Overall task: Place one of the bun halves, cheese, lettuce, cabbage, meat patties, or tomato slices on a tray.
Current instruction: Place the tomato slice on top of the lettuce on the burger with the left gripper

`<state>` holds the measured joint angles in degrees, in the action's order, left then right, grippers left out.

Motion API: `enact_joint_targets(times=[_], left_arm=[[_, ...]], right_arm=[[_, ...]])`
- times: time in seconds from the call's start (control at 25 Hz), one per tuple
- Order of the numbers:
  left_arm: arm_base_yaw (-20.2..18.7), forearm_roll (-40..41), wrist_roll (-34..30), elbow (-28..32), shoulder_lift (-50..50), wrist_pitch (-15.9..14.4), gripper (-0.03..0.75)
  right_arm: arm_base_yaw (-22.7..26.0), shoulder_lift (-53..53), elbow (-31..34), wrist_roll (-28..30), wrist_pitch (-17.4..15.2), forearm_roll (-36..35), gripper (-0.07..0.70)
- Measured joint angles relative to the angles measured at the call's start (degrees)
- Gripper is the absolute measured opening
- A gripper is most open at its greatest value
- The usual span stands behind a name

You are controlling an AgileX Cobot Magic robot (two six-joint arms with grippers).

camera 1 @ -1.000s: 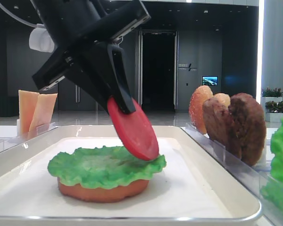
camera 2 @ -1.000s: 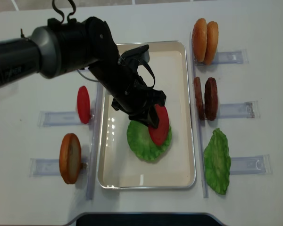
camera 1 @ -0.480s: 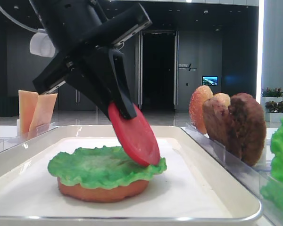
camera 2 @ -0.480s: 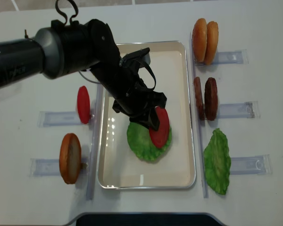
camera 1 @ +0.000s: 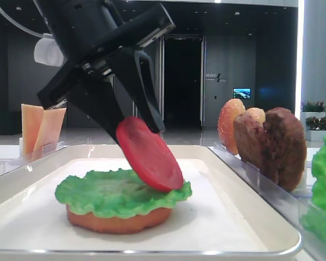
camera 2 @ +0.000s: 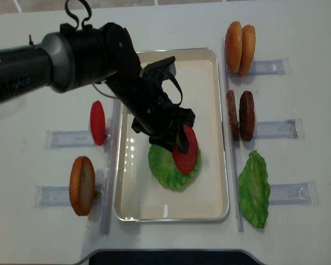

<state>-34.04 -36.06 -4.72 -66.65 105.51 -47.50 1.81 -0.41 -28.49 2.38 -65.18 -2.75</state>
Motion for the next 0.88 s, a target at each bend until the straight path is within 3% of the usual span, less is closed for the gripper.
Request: enact_joint_targets(times=[0.2, 0.36, 0.6, 0.88], left_arm=[[0.00, -0.07, 0.02, 0.00, 0.04, -0.01, 0.391], [0.00, -0.07, 0.06, 0.00, 0.04, -0.40, 0.447], [0.00, 1.60, 1.64, 0.00, 0.04, -1.03, 0.504], [0.00, 3.25, 2.87, 0.00, -0.59, -2.64, 0.517]], right_arm=[[0.00, 0.00, 0.00, 0.00, 0.00, 0.00, 0.577], [0.00, 0.00, 0.00, 0.00, 0.00, 0.00, 0.577], [0.00, 0.00, 0.00, 0.00, 0.00, 0.00, 0.577], [0.00, 0.00, 0.00, 0.00, 0.00, 0.00, 0.577]])
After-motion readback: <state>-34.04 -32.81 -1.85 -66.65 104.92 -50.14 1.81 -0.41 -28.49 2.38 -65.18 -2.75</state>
